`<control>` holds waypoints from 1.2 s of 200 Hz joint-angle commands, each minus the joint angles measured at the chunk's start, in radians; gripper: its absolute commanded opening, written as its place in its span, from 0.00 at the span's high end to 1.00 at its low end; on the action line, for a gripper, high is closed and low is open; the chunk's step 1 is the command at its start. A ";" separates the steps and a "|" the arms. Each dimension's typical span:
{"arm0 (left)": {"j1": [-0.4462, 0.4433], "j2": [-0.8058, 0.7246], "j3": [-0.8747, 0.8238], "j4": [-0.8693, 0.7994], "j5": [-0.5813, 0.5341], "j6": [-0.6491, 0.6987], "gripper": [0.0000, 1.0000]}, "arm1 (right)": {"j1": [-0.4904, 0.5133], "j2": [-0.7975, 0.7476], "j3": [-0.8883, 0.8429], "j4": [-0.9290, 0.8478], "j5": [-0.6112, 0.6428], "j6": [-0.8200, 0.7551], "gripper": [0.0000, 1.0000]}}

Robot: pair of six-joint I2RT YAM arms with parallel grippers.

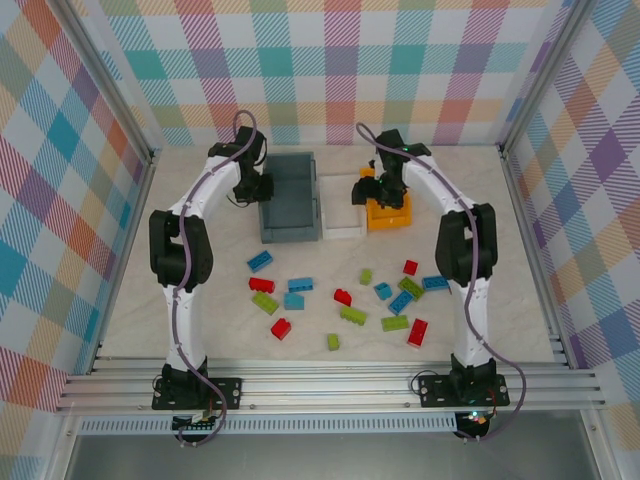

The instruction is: Sort the legos into containers by color

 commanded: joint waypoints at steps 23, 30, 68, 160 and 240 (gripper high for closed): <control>-0.010 -0.079 -0.040 0.021 -0.042 -0.032 0.60 | -0.063 -0.196 -0.127 0.098 0.042 0.034 0.18; -0.010 -0.085 -0.036 0.021 -0.043 -0.029 0.58 | -0.073 -0.212 -0.141 0.101 0.059 0.034 0.19; -0.010 -0.133 -0.036 0.024 -0.030 -0.016 0.49 | -0.168 -0.235 -0.188 0.127 0.083 0.018 0.23; -0.046 -0.544 -0.462 0.245 0.109 -0.143 0.40 | -0.187 0.037 0.022 0.059 0.030 -0.098 0.41; -0.380 -0.950 -0.886 0.503 0.003 -0.352 0.34 | -0.180 -0.062 -0.144 0.087 0.183 -0.121 0.72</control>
